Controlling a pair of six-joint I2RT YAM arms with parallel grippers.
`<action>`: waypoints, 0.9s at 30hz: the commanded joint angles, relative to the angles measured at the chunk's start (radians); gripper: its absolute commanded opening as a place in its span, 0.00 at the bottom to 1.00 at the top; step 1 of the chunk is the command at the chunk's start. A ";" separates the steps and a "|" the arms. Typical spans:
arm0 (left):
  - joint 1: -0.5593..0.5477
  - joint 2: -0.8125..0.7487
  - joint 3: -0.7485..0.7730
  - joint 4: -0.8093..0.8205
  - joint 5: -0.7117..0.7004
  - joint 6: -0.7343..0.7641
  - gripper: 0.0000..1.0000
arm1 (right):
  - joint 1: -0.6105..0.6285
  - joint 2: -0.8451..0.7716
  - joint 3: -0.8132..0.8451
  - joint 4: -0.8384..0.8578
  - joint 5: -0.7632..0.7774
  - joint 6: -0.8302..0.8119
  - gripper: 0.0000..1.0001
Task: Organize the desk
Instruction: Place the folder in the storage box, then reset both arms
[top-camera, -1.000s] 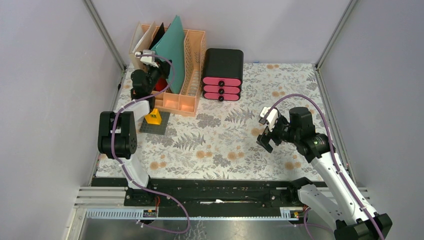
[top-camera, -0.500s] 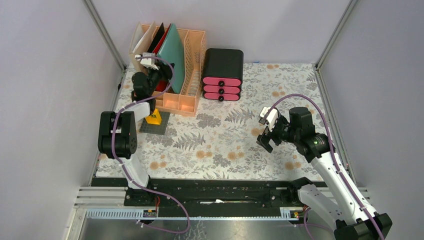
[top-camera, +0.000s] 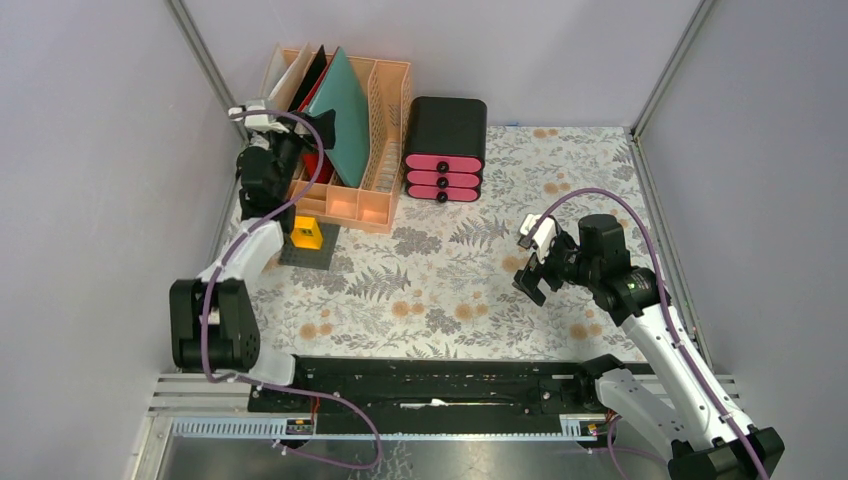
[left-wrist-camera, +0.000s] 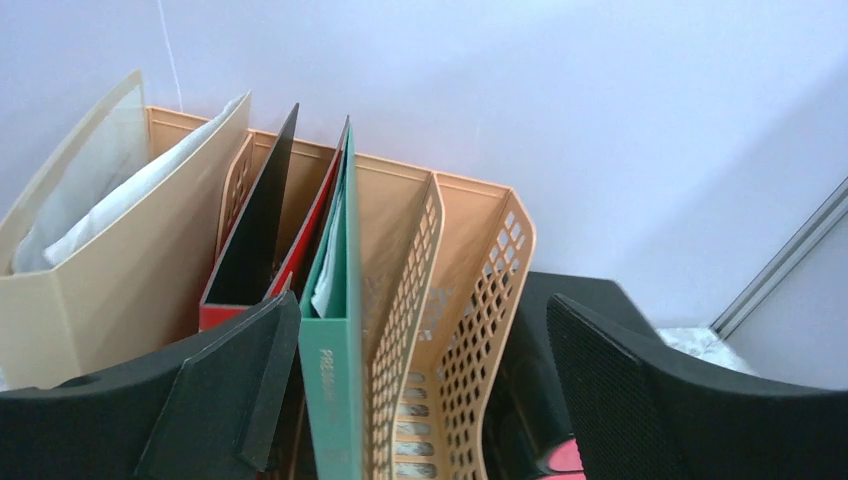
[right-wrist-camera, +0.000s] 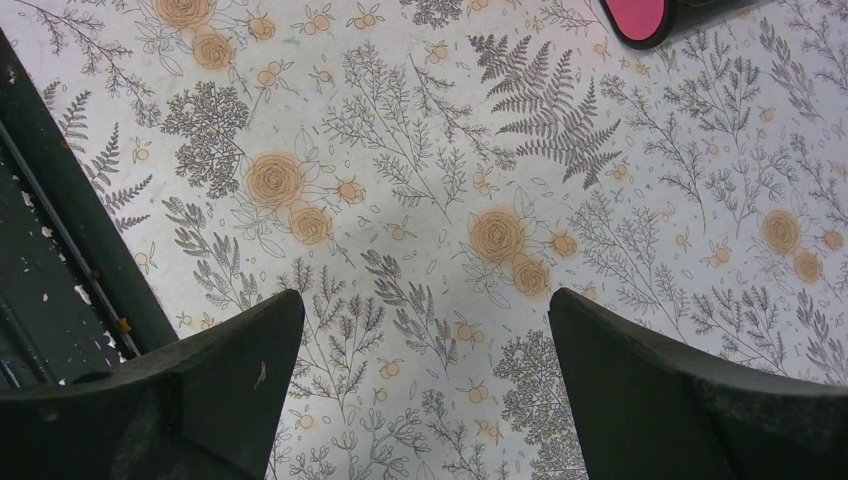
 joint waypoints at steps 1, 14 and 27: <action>0.005 -0.136 -0.076 -0.069 -0.064 -0.102 0.99 | -0.005 -0.025 -0.001 0.017 0.002 -0.010 1.00; 0.084 -0.617 -0.127 -0.680 0.194 -0.171 0.99 | -0.079 -0.075 0.033 0.021 -0.032 0.042 1.00; 0.095 -0.781 0.000 -1.013 0.583 -0.275 0.99 | -0.084 -0.086 0.463 -0.128 0.121 0.269 1.00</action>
